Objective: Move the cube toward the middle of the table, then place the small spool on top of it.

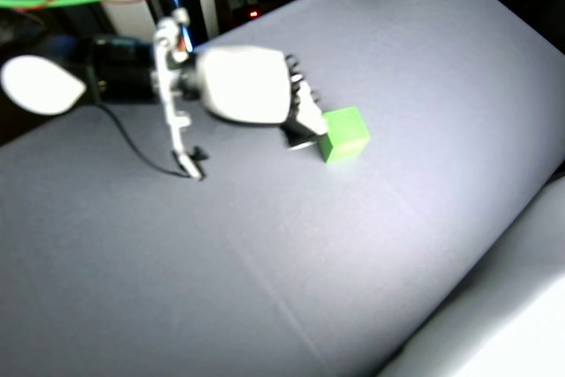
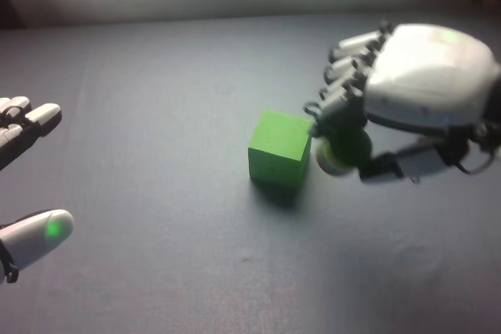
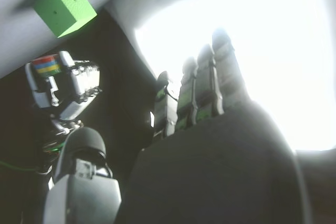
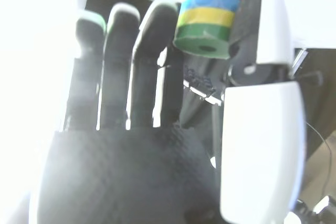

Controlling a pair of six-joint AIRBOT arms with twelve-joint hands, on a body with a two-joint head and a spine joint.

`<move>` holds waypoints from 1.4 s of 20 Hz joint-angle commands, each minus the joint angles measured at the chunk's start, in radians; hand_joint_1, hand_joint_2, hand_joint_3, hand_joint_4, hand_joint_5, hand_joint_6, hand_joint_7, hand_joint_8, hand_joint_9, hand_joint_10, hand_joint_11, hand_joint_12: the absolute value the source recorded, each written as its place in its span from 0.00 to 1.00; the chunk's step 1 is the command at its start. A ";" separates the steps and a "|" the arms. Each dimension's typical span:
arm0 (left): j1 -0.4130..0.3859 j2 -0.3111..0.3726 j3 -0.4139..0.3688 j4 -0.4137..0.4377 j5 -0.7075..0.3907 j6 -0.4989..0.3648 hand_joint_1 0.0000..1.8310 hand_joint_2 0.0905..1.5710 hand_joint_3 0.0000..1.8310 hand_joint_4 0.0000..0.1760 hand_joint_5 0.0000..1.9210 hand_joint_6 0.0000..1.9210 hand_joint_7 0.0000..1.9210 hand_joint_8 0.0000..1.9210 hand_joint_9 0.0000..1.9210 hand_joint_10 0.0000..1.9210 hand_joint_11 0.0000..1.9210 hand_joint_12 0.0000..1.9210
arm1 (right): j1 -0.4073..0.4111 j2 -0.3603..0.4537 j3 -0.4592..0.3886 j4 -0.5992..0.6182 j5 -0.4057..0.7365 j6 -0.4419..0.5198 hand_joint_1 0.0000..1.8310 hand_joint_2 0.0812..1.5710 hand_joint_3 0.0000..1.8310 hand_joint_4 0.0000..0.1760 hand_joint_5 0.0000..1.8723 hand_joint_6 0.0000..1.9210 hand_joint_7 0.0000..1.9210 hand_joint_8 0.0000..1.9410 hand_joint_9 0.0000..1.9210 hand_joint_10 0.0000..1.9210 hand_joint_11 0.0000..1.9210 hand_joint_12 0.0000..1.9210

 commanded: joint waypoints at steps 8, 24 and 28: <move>-0.003 -0.004 0.010 0.007 -0.106 -0.011 0.02 0.72 0.00 0.94 0.06 0.00 0.03 0.00 0.03 0.00 0.03 0.04 | 0.104 -0.099 0.075 0.040 -0.003 -0.077 0.65 0.64 0.00 0.00 0.62 0.36 0.59 0.41 0.53 0.60 0.41 0.84; -0.006 -0.007 0.018 0.014 -0.100 -0.021 0.02 0.73 0.00 0.89 0.06 0.00 0.04 0.00 0.03 0.00 0.04 0.07 | 0.124 -0.218 0.159 0.040 -0.100 -0.115 0.68 0.65 0.00 0.00 0.61 0.32 0.57 0.46 0.44 0.41 0.26 0.80; -0.006 -0.008 0.018 0.014 -0.100 -0.023 0.02 0.73 0.00 0.91 0.06 0.00 0.04 0.00 0.03 0.00 0.04 0.08 | 0.124 -0.218 0.166 0.040 -0.115 -0.116 0.63 0.62 0.00 0.00 0.48 0.15 0.43 0.28 0.31 0.52 0.17 0.84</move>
